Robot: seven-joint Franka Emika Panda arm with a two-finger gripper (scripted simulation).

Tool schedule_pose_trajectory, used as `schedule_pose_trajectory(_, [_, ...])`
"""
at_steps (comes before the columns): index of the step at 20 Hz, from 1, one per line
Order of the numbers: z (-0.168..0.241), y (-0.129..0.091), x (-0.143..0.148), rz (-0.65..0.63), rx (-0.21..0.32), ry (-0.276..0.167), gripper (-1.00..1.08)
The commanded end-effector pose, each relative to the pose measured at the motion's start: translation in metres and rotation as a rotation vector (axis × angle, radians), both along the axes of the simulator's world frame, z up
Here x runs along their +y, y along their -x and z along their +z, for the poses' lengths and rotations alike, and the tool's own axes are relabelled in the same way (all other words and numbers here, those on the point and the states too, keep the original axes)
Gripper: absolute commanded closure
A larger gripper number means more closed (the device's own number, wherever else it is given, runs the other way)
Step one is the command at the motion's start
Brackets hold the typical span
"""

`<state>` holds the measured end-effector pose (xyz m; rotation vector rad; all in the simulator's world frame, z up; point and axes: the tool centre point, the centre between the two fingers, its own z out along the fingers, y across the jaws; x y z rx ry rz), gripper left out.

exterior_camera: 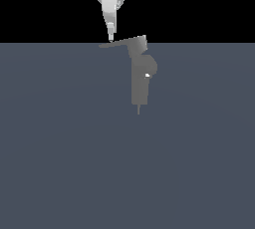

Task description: Turn on the faucet by rotating a designated handle.

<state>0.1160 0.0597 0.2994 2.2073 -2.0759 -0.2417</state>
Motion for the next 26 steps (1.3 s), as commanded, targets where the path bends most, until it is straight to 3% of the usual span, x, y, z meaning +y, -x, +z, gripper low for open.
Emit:
schedule_pose_trajectory(1, [-0.012,-0.007,0.005,-0.038,0.004,0.016,1.08])
schedule_pose_trajectory(16, [-0.037,-0.017,0.014,-0.102,0.014,0.047,1.08])
schedule_pose_trajectory(26, [-0.033,0.001,0.015,-0.102,0.014,0.047,1.08])
